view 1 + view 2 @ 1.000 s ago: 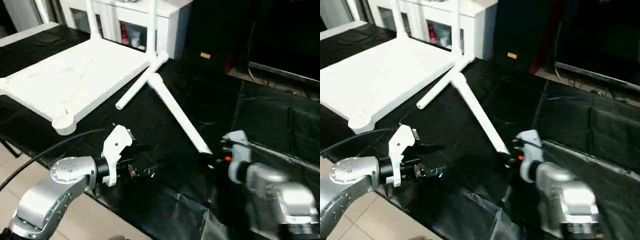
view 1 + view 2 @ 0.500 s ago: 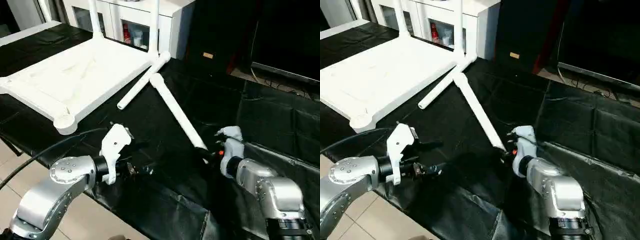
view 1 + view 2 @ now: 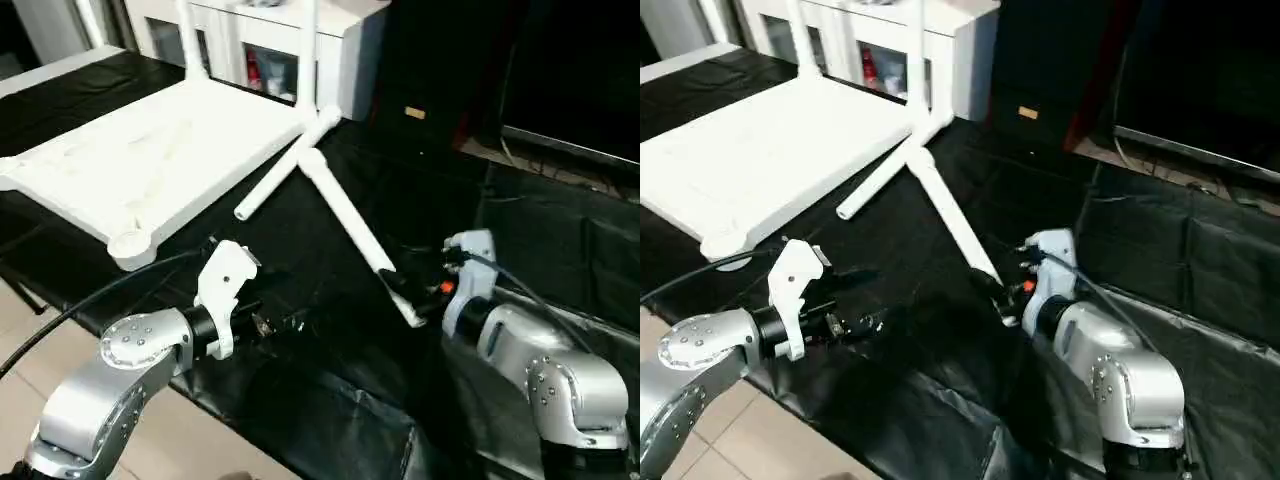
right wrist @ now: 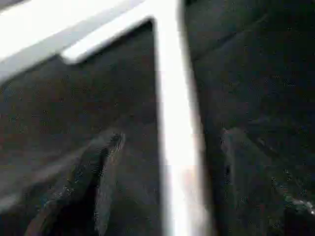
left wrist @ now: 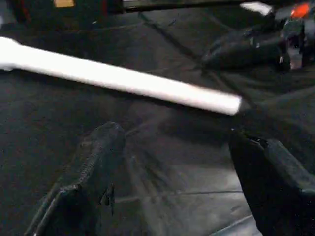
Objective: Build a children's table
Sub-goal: Pick table leg
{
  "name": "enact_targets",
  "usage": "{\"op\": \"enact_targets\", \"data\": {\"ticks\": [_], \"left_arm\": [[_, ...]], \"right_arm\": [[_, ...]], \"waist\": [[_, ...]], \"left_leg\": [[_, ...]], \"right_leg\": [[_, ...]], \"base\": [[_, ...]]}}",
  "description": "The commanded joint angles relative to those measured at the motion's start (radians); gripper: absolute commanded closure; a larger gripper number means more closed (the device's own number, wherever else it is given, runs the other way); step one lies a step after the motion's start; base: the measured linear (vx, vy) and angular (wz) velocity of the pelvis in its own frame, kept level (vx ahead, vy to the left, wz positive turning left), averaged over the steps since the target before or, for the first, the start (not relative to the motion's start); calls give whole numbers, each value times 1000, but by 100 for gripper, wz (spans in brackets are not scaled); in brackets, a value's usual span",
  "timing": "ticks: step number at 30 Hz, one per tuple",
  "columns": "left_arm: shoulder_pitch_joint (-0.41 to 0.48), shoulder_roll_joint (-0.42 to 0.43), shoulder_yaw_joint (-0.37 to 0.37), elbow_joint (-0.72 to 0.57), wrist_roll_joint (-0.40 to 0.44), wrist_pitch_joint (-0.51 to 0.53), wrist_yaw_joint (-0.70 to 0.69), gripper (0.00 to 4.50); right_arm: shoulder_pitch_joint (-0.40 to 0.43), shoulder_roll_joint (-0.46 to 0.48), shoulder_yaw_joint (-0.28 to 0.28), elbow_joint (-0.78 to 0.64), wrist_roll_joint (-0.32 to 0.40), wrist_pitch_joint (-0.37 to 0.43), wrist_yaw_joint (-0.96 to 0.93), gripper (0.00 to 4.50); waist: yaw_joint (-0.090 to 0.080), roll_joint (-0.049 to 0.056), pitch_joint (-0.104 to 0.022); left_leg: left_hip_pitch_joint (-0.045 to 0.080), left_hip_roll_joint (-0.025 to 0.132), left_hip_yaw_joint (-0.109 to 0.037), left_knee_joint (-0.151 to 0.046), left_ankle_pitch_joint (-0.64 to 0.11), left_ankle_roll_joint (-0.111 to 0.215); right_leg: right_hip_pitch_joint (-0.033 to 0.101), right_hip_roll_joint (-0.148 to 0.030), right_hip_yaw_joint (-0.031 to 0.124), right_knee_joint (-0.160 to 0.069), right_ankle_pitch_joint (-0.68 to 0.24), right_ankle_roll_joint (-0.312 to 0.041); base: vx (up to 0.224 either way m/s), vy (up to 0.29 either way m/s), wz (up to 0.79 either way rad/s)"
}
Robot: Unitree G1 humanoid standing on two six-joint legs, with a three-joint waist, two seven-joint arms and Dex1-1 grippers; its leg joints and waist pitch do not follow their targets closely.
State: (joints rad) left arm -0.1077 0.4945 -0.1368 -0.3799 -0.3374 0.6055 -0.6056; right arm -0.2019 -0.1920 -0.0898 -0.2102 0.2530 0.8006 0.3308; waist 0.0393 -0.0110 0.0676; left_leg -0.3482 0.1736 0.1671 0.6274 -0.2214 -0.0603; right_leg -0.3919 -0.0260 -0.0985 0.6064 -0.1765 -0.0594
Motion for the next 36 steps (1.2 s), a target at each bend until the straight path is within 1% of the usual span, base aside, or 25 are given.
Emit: {"op": "enact_targets", "data": {"ticks": [1, 4, 6, 7, 9, 11, 13, 14, 15, 16, 17, 18, 19, 20, 21, 22, 23, 24, 27, 28, 29, 30, 31, 32, 36], "left_arm": [[-16, 1, -14, 27, 34, -15, 23, 68], [-29, -6, -20, 49, 48, -17, 39, 68], [-53, -10, -36, 90, 84, -30, 61, 68], [-88, -15, -60, 149, 127, -50, 81, 68], [-118, -17, -85, 195, 162, -71, 87, 68], [-180, -39, -139, 296, 231, -128, 87, 68], [-223, -63, -164, 364, 255, -145, 90, 68], [-241, -75, -172, 393, 262, -149, 93, 68], [-261, -83, -185, 430, 278, -158, 100, 68], [-273, -87, -193, 451, 288, -163, 104, 68], [-296, -97, -206, 497, 306, -180, 110, 68], [-331, -113, -222, 563, 327, -207, 118, 68], [-354, -125, -231, 607, 341, -230, 120, 68], [-385, -141, -244, 662, 355, -260, 115, 68], [-385, -141, -244, 662, 355, -260, 115, 68], [-406, -153, -250, 703, 367, -283, 113, 68], [-433, -164, -266, 749, 384, -300, 104, 68], [-451, -173, -276, 784, 397, -315, 98, 68], [-487, -194, -294, 863, 415, -334, 85, 68], [-496, -200, -301, 889, 421, -343, 82, 68], [-510, -208, -306, 928, 430, -364, 82, 68], [-510, -208, -306, 928, 430, -364, 82, 68], [-534, -226, -306, 990, 439, -383, 89, 68], [-543, -232, -306, 1011, 443, -392, 90, 68], [-570, -239, -301, 1071, 460, -407, 96, 68]], "right_arm": [[-20, -35, 6, 42, -55, -63, -27, 98], [-35, -67, 25, 84, -104, -119, -47, 98], [-51, -98, 45, 134, -141, -153, -56, 98], [-62, -146, 104, 187, -193, -202, -33, 98], [-69, -179, 157, 223, -232, -232, -10, 98], [-78, -200, 224, 285, -265, -266, 46, 98], [-83, -208, 260, 299, -271, -270, 85, 98], [-85, -212, 276, 303, -274, -270, 103, 98], [-87, -218, 295, 306, -283, -276, 118, 98], [-89, -222, 306, 308, -289, -282, 125, 98], [-91, -225, 314, 308, -288, -283, 136, 98], [-94, -229, 324, 307, -283, -280, 151, 98], [-97, -232, 328, 306, -281, -283, 159, 98], [-100, -236, 333, 302, -278, -287, 169, 98], [-100, -236, 333, 302, -278, -287, 169, 98], [-102, -234, 330, 300, -272, -289, 178, 98], [-103, -235, 330, 292, -267, -291, 190, 98], [-104, -236, 331, 289, -265, -294, 200, 98], [-104, -233, 329, 273, -253, -290, 214, 98], [-104, -227, 327, 265, -245, -285, 217, 98], [-104, -218, 329, 254, -237, -279, 218, 98], [-104, -218, 329, 254, -237, -279, 218, 98], [-102, -195, 342, 229, -220, -263, 228, 98], [-101, -189, 348, 222, -217, -261, 232, 98], [-105, -167, 356, 216, -212, -252, 238, 98]], "waist": [[0, 17, -59], [0, 15, -63], [-1, 13, -64], [0, 12, -64], [0, 9, -66], [1, 9, -66], [3, 12, -70], [3, 9, -70], [4, 13, -70], [5, 12, -73], [4, 12, -75], [4, 17, -73], [3, 14, -72], [7, 14, -77], [8, 12, -75], [10, 17, -76], [11, 20, -76], [11, 17, -77], [13, 17, -80], [13, 17, -78], [14, 23, -81], [13, 21, -81], [12, 16, -81], [15, 19, -82], [19, 20, -80]], "left_leg": [[6, 40, -25, -75, -158, 8], [2, 40, -26, -74, -144, 18], [3, 41, -25, -73, -136, 26], [2, 40, -24, -72, -133, 30], [-2, 37, -23, -69, -120, 39], [-2, 34, -21, -67, -121, 50], [-6, 38, -24, -67, -109, 55], [-6, 40, -25, -67, -104, 59], [-8, 41, -26, -68, -102, 64], [-7, 42, -26, -67, -97, 64], [-12, 45, -28, -67, -85, 65], [-6, 42, -25, -66, -89, 73], [-6, 38, -23, -64, -94, 78], [-8, 40, -26, -65, -85, 73], [-8, 41, -24, -65, -87, 77], [-7, 44, -27, -65, -86, 73], [-8, 42, -26, -65, -84, 76], [-8, 44, -27, -66, -80, 80], [-10, 49, -29, -66, -72, 81], [-10, 48, -28, -67, -75, 83], [-9, 47, -28, -66, -73, 83], [-10, 46, -27, -66, -70, 86], [-11, 48, -28, -67, -70, 88], [-9, 45, -26, -65, -65, 91], [-7, 51, -29, -69, -76, 84]], "right_leg": [[41, -106, 61, -118, -504, 25], [45, -104, 61, -114, -476, 22], [44, -103, 61, -110, -456, 13], [45, -103, 61, -112, -454, 14], [50, -103, 63, -109, -438, 13], [48, -103, 62, -114, -457, 18], [53, -107, 62, -111, -439, 12], [52, -104, 60, -109, -420, 6], [54, -107, 61, -107, -407, -3], [55, -107, 61, -107, -400, -5], [60, -110, 63, -99, -364, -20], [53, -105, 63, -106, -367, -20], [52, -102, 61, -111, -379, -14], [60, -108, 62, -103, -369, -14], [56, -107, 62, -108, -379, -9], [58, -111, 62, -104, -375, -17], [58, -109, 61, -107, -371, -18], [58, -107, 61, -106, -354, -20], [62, -115, 63, -100, -318, -44], [60, -113, 62, -103, -325, -45], [63, -114, 63, -100, -322, -46], [62, -113, 62, -102, -318, -45], [64, -114, 62, -101, -312, -48], [63, -114, 63, -102, -312, -46], [62, -118, 62, -102, -327, -51]], "base": [[0, 0, 0], [0, 0, 0], [0, 0, 0], [0, 0, 0], [0, 0, 0], [0, 0, 0], [0, 0, 0], [0, 0, 0], [0, 0, 0], [0, 0, 0], [0, 0, 0], [0, 0, 0], [0, 0, 0], [0, 0, 0], [0, 0, 0], [0, 0, 0], [0, 0, 0], [0, 0, 0], [0, 0, 0], [0, 0, 0], [0, 0, 0], [0, 0, 0], [0, 0, 0], [0, 0, 0], [0, 0, 0]]}}
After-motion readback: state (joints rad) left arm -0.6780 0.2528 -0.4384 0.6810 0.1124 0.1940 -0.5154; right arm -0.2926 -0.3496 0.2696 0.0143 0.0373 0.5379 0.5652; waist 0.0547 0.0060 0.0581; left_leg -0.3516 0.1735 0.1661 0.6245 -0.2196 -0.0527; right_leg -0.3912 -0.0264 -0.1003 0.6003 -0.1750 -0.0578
